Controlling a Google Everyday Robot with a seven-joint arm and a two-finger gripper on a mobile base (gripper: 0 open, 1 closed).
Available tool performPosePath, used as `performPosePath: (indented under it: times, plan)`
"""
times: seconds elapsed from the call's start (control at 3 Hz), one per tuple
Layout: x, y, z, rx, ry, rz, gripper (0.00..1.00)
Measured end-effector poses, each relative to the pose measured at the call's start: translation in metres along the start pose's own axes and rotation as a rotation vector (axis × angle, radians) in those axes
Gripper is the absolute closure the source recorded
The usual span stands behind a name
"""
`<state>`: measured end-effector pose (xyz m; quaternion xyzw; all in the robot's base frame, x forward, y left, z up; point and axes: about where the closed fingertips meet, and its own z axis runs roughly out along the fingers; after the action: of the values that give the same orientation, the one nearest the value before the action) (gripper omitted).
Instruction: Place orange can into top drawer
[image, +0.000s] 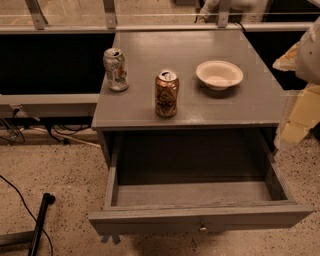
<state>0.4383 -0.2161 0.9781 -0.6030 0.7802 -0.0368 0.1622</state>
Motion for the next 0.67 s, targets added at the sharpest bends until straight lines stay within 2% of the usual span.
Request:
performPosePath:
  times: [0.33,0.67]
  plan:
    - [0.000,0.000,0.000,0.000,0.000,0.000,0.00]
    - [-0.016,-0.010,0.005,0.022,-0.060,-0.025,0.00]
